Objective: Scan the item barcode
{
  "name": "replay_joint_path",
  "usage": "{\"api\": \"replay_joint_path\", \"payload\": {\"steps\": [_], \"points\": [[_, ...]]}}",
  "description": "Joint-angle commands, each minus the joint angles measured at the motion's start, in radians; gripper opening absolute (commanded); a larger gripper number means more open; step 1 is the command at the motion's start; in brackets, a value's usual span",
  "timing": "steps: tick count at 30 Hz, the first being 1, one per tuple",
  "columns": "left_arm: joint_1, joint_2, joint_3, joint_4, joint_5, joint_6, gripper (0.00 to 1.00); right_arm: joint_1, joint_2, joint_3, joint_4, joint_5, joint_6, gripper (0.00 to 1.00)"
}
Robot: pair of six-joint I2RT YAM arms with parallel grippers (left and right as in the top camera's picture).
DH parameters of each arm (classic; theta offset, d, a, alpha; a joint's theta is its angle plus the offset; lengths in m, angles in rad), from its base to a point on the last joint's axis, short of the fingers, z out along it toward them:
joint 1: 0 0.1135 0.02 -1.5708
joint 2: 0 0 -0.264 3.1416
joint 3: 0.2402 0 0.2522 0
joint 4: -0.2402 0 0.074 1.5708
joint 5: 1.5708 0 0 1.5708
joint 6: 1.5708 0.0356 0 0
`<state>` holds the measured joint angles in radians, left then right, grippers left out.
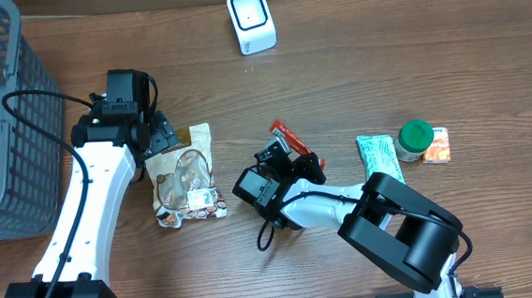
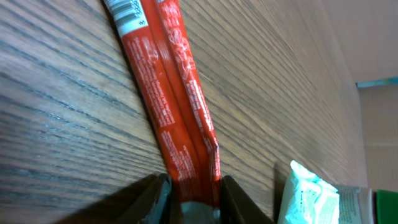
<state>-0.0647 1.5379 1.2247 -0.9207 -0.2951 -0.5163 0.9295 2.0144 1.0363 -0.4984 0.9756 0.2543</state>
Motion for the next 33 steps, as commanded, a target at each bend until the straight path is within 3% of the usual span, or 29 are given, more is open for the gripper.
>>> {"api": "replay_joint_path", "payload": {"steps": [1,5,13,23,33], "points": [[-0.001,-0.020,0.017,-0.002,0.000,0.008,1.00,0.015,0.008,-0.002,0.004,-0.010,0.007,0.34],[-0.001,-0.020,0.017,-0.002,0.000,0.008,0.99,0.018,0.007,0.000,0.003,-0.010,0.007,0.39],[-0.001,-0.020,0.017,-0.002,0.000,0.008,1.00,-0.001,-0.071,0.149,-0.143,-0.163,0.007,0.39],[-0.001,-0.020,0.017,-0.002,0.000,0.008,0.99,-0.136,-0.129,0.287,-0.376,-0.600,0.008,0.38],[-0.001,-0.020,0.017,-0.002,0.000,0.008,1.00,-0.253,-0.129,0.238,-0.410,-0.705,-0.029,0.27]]}}
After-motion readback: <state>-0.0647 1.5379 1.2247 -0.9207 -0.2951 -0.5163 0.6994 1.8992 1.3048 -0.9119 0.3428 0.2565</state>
